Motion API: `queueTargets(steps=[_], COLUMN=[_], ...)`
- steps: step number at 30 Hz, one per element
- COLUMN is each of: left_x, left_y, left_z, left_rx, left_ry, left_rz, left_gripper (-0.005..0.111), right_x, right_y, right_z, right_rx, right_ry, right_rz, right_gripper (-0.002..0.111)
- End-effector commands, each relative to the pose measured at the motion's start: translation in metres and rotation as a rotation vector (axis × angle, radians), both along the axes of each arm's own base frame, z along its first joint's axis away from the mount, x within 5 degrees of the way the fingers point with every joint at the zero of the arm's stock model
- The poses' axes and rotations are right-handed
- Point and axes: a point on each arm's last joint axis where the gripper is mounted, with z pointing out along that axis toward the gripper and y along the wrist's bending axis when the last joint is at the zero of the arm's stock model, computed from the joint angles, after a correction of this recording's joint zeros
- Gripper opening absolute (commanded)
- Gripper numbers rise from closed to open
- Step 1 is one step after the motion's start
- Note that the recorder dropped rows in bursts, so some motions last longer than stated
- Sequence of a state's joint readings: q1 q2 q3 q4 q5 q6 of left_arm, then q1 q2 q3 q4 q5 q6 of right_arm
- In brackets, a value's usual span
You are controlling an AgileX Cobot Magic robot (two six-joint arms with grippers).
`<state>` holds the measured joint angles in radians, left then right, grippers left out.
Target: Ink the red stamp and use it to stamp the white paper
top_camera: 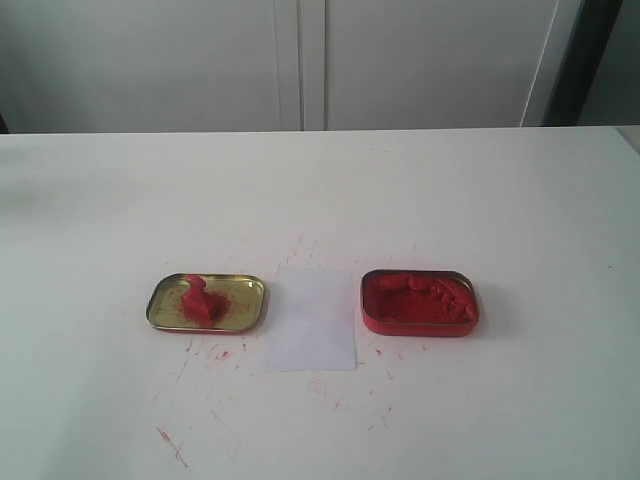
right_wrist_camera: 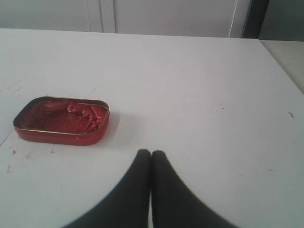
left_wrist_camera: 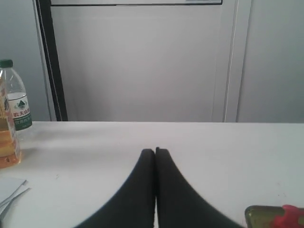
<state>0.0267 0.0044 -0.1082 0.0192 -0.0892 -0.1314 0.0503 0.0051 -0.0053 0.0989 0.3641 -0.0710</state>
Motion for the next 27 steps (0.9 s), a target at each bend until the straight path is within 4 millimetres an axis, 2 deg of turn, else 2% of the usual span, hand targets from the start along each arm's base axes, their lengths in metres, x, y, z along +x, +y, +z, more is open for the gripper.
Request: queueTargets(steps=[1, 8, 15, 22, 27], left_x=[-0.003, 0.008, 0.028, 0.054, 0.083], left_y=[-0.001, -0.001, -0.001, -0.001, -0.004], left_z=[0.011, 0.030, 0.047, 0.060, 0.066], left_rx=[0.058, 0.058, 0.068, 0.088, 0.098], left_ry=[0.117, 0.280, 0.451, 0.638, 0.757], left_rz=[-0.006, -0.018, -0.033, -0.056, -0.110], left_gripper=[0.000, 0.000, 0.000, 0.000, 0.000], right_x=[0.000, 0.000, 0.000, 0.000, 0.000], right_y=[0.000, 0.000, 0.000, 0.000, 0.000], right_z=[0.000, 0.000, 0.000, 0.000, 0.000], right_rx=[-0.003, -0.003, -0.003, -0.003, -0.003], right_ry=[-0.013, -0.013, -0.013, -0.013, -0.013], right_rz=[0.000, 0.000, 0.000, 0.000, 0.000], right_gripper=[0.000, 0.000, 0.000, 0.000, 0.000])
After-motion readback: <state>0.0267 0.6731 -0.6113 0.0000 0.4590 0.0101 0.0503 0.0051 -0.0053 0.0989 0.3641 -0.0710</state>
